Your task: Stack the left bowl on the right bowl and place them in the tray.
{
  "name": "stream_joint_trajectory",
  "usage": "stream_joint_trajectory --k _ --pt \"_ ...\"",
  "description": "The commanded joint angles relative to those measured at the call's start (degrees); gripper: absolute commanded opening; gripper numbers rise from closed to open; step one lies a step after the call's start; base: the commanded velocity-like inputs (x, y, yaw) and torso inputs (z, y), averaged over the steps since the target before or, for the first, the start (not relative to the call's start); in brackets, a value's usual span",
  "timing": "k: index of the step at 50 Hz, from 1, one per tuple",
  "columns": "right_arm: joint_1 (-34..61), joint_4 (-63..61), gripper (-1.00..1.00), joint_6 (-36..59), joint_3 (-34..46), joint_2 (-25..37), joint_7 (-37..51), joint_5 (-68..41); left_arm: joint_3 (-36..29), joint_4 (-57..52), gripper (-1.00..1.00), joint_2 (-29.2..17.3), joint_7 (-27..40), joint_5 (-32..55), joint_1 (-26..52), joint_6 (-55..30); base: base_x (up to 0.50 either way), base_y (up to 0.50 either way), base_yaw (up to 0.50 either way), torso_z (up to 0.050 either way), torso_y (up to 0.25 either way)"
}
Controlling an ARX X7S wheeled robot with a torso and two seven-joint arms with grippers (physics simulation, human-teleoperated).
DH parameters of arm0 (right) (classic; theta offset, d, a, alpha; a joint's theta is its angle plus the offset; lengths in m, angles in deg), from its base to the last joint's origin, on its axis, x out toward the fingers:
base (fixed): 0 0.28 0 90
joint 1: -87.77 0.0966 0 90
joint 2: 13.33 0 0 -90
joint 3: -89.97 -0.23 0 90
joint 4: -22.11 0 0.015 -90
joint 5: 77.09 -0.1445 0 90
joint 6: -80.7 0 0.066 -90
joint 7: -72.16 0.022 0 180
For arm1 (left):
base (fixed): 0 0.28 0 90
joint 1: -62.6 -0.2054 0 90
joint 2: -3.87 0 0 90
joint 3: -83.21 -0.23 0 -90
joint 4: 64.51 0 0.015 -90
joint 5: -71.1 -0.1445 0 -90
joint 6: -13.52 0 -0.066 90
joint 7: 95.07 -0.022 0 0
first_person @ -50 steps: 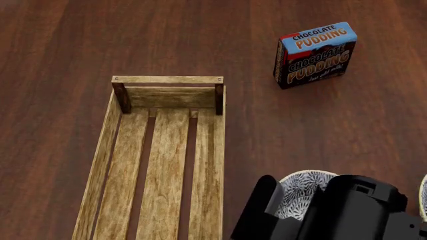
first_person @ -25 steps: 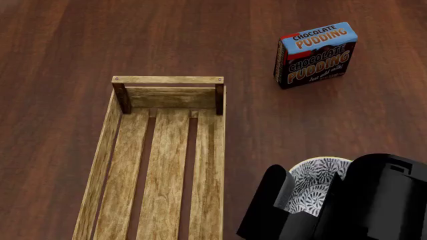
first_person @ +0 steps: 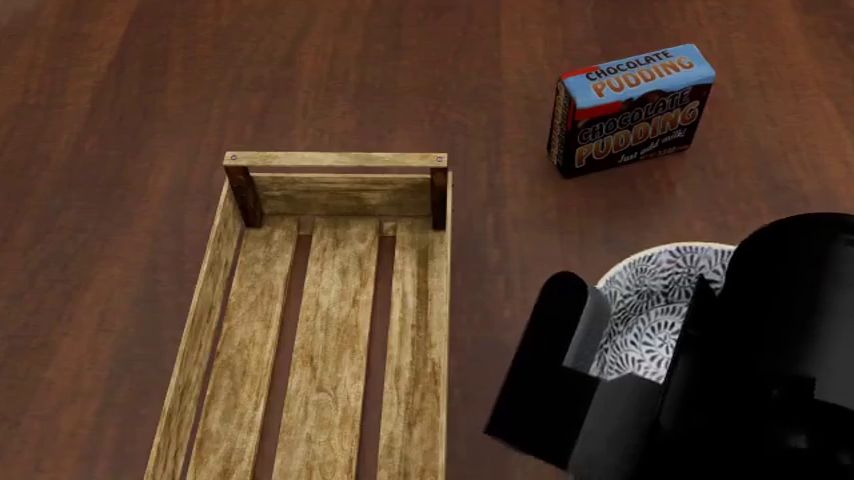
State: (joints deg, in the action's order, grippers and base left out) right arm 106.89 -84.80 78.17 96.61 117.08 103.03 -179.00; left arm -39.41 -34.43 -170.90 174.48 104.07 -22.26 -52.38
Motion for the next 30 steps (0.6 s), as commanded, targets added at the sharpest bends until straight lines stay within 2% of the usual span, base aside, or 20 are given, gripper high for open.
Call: stream_joint_trajectory --k 1,8,19,30 --pt "7.35 -0.92 -1.00 0.90 3.78 0.83 2.81 -3.66 -1.16 0.25 1.00 0.94 -0.35 -0.04 1.25 -0.36 0.00 0.00 0.00 0.000 0.000" --pt "11.63 -1.58 -1.00 0.83 6.90 1.83 4.64 -6.67 -1.08 1.38 1.00 3.22 -2.27 0.72 1.70 -1.28 0.00 0.00 0.00 0.000 0.000" --pt "19.84 -1.48 -1.00 0.90 13.90 4.29 8.10 -11.87 -0.39 1.22 1.00 1.99 -1.10 -0.38 -0.17 0.11 0.00 0.00 0.00 0.000 0.000" --pt "21.93 -1.81 -1.00 0.62 16.27 7.95 8.14 -10.99 0.51 0.41 1.00 2.04 -1.38 0.65 0.27 -1.11 0.00 0.00 0.00 0.000 0.000"
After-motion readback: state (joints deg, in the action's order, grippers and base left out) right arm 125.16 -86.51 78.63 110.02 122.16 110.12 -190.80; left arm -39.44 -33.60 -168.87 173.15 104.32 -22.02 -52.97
